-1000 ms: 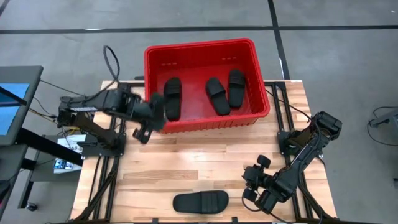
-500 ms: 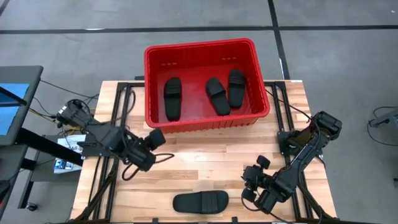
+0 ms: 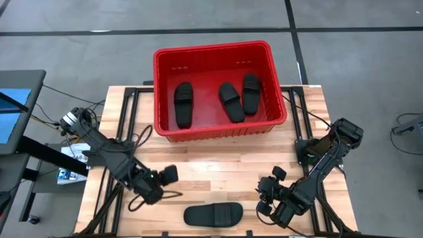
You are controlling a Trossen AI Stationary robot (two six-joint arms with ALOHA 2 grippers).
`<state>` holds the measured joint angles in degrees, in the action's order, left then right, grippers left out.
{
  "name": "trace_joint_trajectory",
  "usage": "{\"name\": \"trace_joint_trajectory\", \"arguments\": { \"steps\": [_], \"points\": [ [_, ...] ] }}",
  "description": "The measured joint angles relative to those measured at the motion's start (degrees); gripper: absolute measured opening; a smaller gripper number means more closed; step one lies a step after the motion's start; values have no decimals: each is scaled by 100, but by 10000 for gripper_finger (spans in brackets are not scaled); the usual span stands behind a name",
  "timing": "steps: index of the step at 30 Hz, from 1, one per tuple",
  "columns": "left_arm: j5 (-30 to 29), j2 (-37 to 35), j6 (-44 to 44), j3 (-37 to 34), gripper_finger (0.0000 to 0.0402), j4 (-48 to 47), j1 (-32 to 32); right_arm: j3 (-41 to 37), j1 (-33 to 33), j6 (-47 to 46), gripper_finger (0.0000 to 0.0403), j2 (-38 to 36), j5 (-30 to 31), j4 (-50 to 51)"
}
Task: Pick and place slides into bin
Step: Put the black slide into the container
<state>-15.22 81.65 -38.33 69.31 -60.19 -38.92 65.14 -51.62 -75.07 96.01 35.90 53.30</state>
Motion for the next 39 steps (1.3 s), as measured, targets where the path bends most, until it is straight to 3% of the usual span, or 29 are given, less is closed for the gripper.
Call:
{"name": "trace_joint_trajectory", "arguments": {
  "steps": [12,21,26,33,39],
  "points": [
    [247,0,-761,-995,138,2803,-379,0,0,2,124,0,7,-4],
    [326,753,-1070,-1085,138,3191,-349,0,-4,2,124,0,11,-13],
    [656,1229,-1264,-953,138,3266,-352,0,-4,2,124,0,13,-24],
    [891,1320,-1888,-866,138,3690,-363,0,-11,40,124,0,11,-63],
    [1002,1513,-1879,-862,138,4021,-345,0,-11,152,124,0,-2,-84]
  ]
}}
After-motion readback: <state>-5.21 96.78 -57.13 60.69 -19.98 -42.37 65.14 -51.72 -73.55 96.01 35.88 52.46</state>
